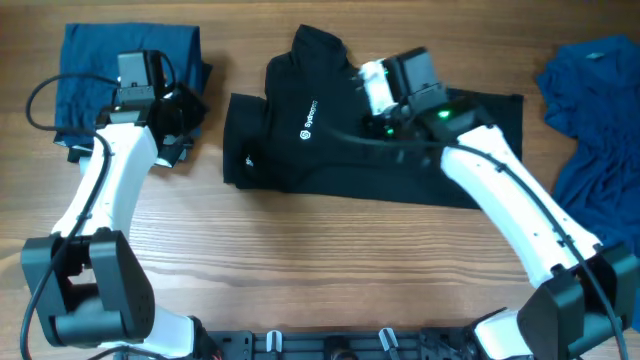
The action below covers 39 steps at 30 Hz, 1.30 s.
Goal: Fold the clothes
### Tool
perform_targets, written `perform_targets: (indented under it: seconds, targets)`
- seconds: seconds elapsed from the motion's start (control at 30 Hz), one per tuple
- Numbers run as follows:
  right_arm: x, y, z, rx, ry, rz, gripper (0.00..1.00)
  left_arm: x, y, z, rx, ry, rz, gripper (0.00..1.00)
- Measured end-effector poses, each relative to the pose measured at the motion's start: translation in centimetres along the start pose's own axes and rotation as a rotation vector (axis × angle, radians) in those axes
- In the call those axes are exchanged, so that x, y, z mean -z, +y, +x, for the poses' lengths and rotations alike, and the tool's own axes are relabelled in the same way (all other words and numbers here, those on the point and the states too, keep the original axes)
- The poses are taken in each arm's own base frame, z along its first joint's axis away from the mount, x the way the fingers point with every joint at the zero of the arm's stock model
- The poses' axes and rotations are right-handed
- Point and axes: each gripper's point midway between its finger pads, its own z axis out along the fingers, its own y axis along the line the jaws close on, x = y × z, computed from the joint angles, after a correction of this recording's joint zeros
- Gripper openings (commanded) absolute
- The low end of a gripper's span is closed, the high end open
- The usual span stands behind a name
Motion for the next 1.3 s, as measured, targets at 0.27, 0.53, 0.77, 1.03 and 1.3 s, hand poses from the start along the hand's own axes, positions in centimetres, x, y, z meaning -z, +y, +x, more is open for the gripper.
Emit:
perform_targets:
  seconds: [0.27,0.53,0.77,1.03,1.3]
  targets:
    - [-5.1,4.9,3.5,0.507,0.133,-0.170,0.23,0.0,-0.1,0.3,0.023,0.014,0.003,1.00]
    - [-9.8,6.9,4.8,0.705,0.168,-0.180,0.38,0.0,0.0,0.4,0.023,0.016,0.002,1.00]
    - [-10.3,10.3,4.0,0.838,0.102,-0.176,0.36,0.0,0.0,0.4,0.023,0.016,0.001,1.00]
    - [-14.4,12.4,5.7,0.915,0.102,-0.185,0.28,0.0,0.0,0.4,0.023,0.016,0.001,1.00]
    - [-15.5,12.2,5.7,0.925,0.097,-0.168,0.39,0.0,0.0,0.4,0.023,0.016,0.001,1.00]
